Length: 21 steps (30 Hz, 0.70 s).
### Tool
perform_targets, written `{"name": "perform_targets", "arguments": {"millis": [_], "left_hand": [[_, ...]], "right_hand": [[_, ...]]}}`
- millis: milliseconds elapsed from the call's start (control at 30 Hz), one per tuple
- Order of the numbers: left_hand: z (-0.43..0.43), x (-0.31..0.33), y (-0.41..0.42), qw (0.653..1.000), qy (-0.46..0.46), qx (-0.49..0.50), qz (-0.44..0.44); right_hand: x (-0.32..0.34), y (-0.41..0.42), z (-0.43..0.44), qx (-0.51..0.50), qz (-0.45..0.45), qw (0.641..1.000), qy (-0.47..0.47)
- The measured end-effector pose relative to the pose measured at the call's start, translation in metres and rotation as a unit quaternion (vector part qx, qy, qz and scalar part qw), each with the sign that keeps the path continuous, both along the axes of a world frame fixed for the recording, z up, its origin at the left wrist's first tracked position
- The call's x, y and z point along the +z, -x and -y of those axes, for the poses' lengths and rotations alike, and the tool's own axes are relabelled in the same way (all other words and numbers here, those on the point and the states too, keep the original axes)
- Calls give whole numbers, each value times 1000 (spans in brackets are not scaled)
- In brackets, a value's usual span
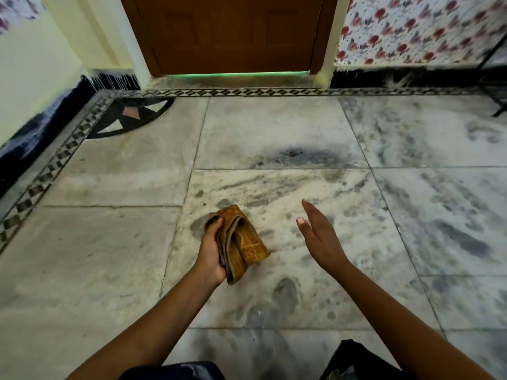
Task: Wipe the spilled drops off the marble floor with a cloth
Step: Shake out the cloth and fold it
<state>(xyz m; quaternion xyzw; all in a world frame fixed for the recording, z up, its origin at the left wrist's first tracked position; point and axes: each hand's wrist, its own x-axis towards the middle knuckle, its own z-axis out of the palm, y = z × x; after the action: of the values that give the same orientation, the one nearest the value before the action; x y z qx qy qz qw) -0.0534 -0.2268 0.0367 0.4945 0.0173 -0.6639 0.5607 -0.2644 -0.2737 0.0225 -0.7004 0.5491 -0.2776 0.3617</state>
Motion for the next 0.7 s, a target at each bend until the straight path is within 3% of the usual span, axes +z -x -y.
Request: {"name": "perform_targets", "arguments": {"millis": [267, 467, 700], "left_hand": [[56, -1, -9, 1000, -2, -15, -4], [119, -5, -22, 998, -56, -9, 24], [152, 70, -39, 993, -100, 67, 3]], "right_hand": [[-3, -11, 39, -2, -7, 1000, -5], [-10, -40, 99, 13, -16, 999, -48], [85, -76, 132, 29, -14, 996, -81]]}}
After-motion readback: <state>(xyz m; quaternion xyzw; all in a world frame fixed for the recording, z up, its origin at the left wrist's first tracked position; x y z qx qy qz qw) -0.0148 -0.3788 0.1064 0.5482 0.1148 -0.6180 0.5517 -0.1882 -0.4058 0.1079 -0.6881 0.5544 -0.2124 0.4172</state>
